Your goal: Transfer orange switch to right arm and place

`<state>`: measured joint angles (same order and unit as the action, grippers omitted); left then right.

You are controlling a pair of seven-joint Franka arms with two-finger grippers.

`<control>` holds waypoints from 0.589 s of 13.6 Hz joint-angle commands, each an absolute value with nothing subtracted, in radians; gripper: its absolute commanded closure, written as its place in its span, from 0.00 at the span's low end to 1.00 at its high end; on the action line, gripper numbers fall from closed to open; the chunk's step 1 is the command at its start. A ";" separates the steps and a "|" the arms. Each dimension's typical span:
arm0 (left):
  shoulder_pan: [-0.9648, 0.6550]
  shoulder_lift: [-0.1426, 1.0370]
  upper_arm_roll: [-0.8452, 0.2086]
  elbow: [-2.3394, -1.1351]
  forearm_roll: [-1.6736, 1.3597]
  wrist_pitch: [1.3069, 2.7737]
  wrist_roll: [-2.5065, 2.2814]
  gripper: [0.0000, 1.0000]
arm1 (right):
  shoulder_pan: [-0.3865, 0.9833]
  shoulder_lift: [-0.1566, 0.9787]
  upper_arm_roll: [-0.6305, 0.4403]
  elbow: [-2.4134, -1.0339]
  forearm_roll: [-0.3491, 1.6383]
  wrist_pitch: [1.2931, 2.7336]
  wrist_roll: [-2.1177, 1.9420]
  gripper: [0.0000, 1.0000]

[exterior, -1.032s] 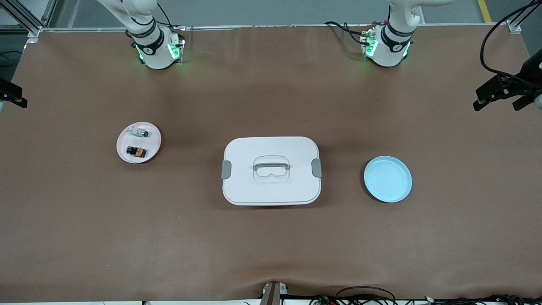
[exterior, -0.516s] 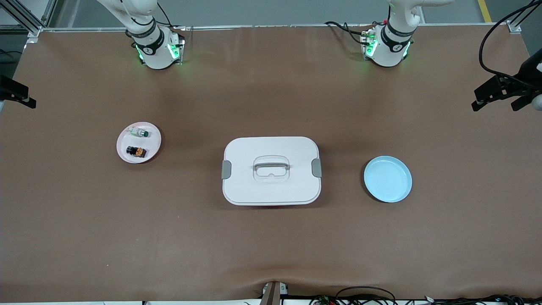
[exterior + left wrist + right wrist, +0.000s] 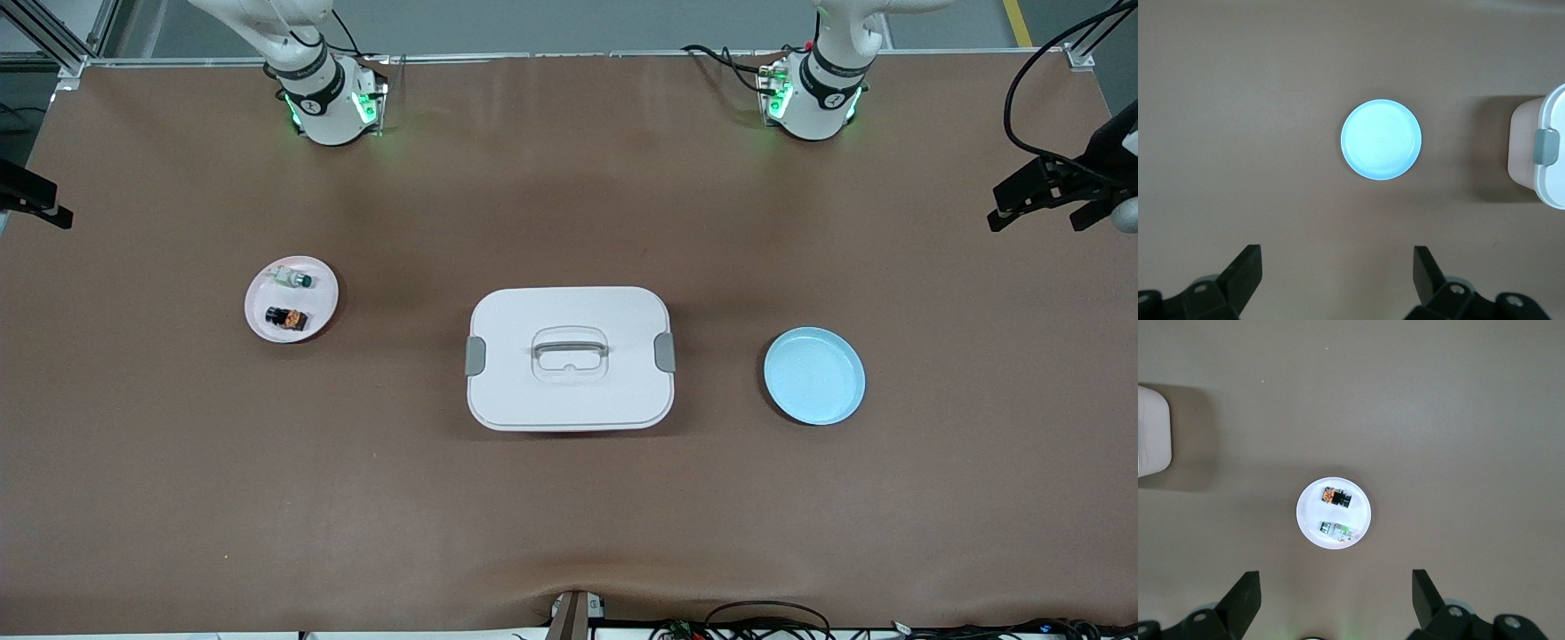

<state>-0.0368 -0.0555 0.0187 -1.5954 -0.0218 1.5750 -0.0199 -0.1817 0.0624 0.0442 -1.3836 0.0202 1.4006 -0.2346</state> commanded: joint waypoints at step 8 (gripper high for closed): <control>-0.029 -0.041 0.011 -1.569 -0.017 1.536 -0.005 0.00 | -0.068 0.040 -0.046 -1.362 0.032 1.362 -0.213 0.00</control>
<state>-0.0369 -0.0501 0.0184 -1.5954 -0.0218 1.5597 -0.0199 -0.1002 0.0459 -0.0126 -1.3682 0.0209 1.3754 -0.2232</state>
